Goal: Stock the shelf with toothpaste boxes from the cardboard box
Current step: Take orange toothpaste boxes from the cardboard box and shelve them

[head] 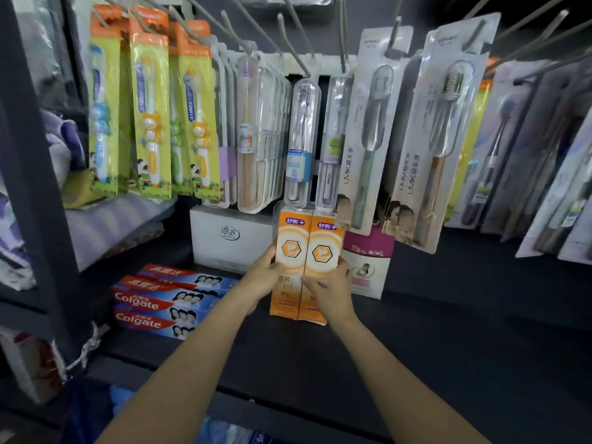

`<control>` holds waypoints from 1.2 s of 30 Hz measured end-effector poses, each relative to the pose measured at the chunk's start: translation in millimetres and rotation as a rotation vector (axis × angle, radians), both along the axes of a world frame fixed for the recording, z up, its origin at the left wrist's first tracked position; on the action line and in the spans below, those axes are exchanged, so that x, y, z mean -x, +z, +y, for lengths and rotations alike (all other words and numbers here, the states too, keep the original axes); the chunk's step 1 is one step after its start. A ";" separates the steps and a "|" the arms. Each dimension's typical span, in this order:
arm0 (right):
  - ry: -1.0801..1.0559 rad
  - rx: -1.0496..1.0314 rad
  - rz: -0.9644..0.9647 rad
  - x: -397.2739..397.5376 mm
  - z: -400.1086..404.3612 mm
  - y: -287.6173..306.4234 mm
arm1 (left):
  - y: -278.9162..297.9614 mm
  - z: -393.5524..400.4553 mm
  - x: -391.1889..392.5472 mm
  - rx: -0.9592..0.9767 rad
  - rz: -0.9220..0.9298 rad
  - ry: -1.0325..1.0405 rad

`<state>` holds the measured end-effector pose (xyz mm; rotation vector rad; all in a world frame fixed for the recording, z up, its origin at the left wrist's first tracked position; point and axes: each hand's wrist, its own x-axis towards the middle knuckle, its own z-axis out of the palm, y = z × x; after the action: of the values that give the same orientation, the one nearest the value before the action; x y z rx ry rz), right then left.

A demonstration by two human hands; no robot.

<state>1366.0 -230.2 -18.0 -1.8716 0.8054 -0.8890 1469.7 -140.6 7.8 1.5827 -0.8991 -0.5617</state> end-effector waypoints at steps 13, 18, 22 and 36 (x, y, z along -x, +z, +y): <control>0.098 0.107 0.321 17.3 -11.5 -10.8 | -26.8 4.1 14.0 -0.039 -0.054 0.086; 0.119 0.141 0.346 17.4 -12.2 -12.2 | -18.7 5.3 6.7 -0.100 -0.030 0.033; 0.097 0.132 0.338 18.0 -11.0 -13.7 | -13.0 6.3 0.4 -0.172 0.018 0.004; 0.035 0.115 0.327 12.7 -8.2 -15.0 | -21.7 -4.8 13.6 -0.064 0.030 0.119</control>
<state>1353.3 -238.5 -33.1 -2.1599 0.9297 -0.6261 1456.0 -145.4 -13.9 1.6698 -0.7654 -0.5325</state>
